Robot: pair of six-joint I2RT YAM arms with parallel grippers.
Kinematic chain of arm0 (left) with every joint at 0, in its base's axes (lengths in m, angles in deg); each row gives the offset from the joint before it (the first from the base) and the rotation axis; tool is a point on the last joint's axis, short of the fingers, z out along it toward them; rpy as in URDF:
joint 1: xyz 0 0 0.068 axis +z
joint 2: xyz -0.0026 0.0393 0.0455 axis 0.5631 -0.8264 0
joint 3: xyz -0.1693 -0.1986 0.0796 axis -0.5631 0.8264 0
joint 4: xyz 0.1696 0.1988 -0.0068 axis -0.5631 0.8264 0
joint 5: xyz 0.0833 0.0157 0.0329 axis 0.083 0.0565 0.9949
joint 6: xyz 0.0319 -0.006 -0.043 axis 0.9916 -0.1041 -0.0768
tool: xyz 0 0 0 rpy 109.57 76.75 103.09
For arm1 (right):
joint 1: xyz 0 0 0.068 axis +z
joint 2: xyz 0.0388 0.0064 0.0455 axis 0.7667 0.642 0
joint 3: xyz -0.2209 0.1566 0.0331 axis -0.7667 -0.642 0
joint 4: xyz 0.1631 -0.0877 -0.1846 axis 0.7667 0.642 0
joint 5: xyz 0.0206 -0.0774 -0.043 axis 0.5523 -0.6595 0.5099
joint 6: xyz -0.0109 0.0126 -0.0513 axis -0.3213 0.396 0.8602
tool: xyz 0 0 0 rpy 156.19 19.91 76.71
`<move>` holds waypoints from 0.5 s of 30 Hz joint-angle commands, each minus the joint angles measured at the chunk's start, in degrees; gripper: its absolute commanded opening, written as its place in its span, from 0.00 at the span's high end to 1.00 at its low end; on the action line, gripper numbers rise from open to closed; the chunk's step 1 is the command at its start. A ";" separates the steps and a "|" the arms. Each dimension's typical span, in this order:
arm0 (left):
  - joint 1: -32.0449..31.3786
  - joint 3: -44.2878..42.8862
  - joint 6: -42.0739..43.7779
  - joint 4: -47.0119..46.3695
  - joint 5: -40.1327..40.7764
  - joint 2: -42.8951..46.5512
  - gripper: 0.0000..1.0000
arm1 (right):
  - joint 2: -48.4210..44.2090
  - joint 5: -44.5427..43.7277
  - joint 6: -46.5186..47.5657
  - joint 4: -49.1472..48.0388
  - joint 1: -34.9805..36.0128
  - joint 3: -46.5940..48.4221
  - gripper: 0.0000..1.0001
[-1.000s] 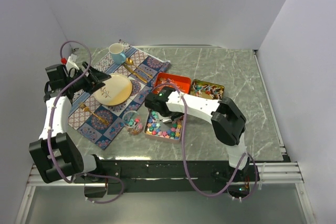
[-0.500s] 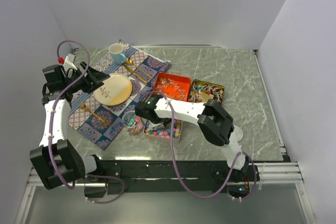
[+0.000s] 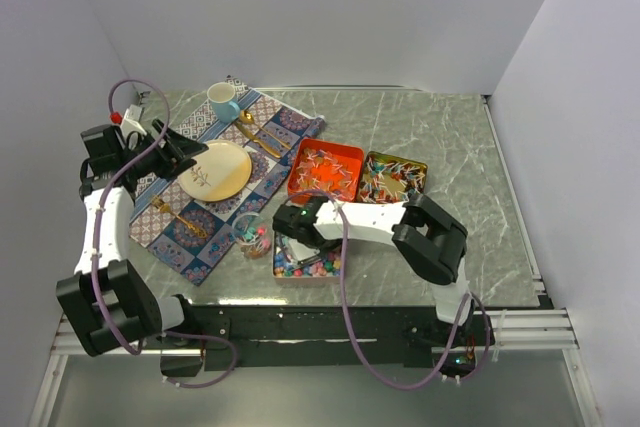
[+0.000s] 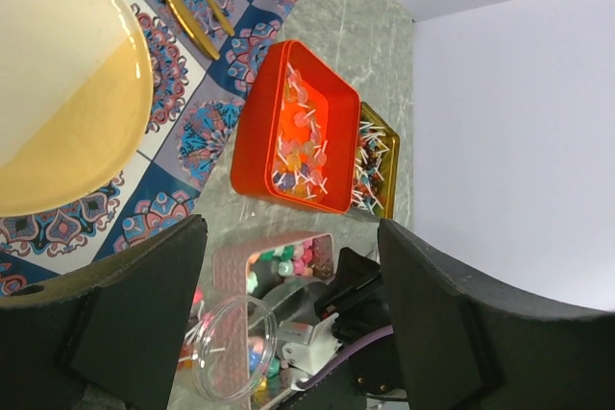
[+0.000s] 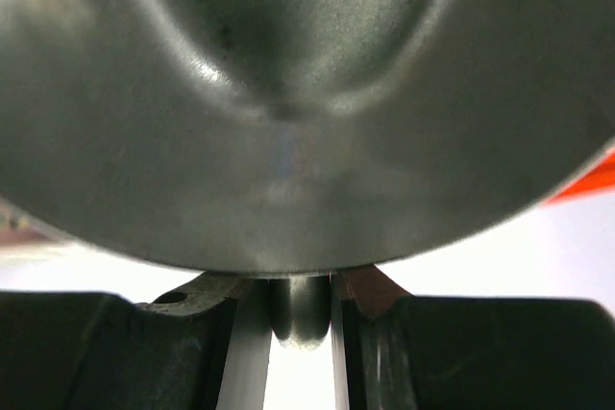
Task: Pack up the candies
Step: Scoop the fake candies from the storage box.
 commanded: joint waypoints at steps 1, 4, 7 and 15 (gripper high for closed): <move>0.32 -2.88 1.78 -0.45 0.57 -1.66 0.22 | -4.49 8.19 8.81 -7.73 -0.34 -4.66 1.00; 0.32 -3.32 2.39 -0.01 1.01 -2.45 0.22 | -4.14 14.25 8.55 -8.97 -2.09 -3.28 1.00; 0.23 -3.49 3.18 0.43 1.28 -3.24 0.22 | -1.25 23.31 5.75 -4.59 -5.86 2.34 1.00; 0.23 -3.93 4.32 2.01 2.24 -3.33 0.22 | -6.67 29.04 11.71 -15.80 -12.12 -7.38 1.00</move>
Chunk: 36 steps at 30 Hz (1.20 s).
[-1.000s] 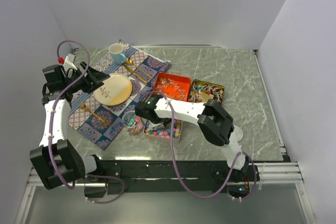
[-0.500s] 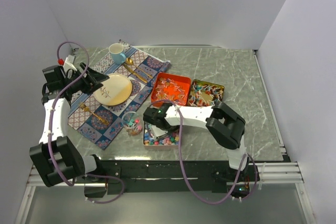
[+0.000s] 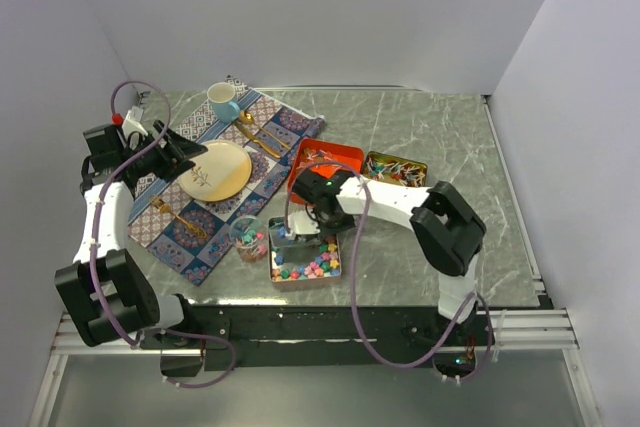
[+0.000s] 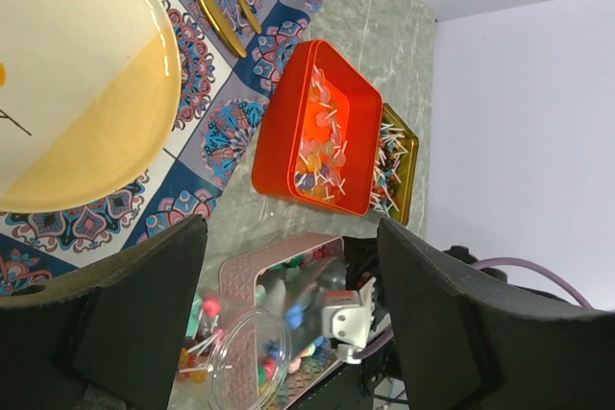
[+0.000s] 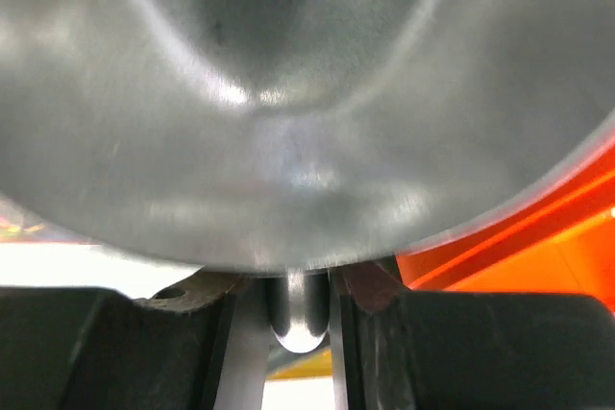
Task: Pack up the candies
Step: Scoop the fake candies from the storage box, then place the fake candies in the packing bottle.
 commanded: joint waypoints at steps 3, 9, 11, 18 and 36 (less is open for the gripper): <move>0.16 -3.30 2.58 0.75 0.85 -0.25 0.22 | -5.77 9.11 8.37 -10.23 -2.22 -9.90 1.00; 0.25 -4.35 2.49 1.01 0.58 -0.43 0.22 | -9.12 5.61 4.06 -7.37 -2.66 -8.77 1.00; 0.16 -4.36 2.76 1.53 0.76 -0.17 0.22 | -9.91 1.93 3.71 -4.02 -3.10 -5.17 1.00; 0.16 0.12 -0.14 -0.22 5.24 4.04 0.23 | -8.96 -10.55 5.47 16.61 -3.28 12.73 1.00; 7.01 6.45 -4.89 -4.53 4.54 15.56 0.22 | 1.77 -19.01 7.14 28.25 5.68 36.41 1.00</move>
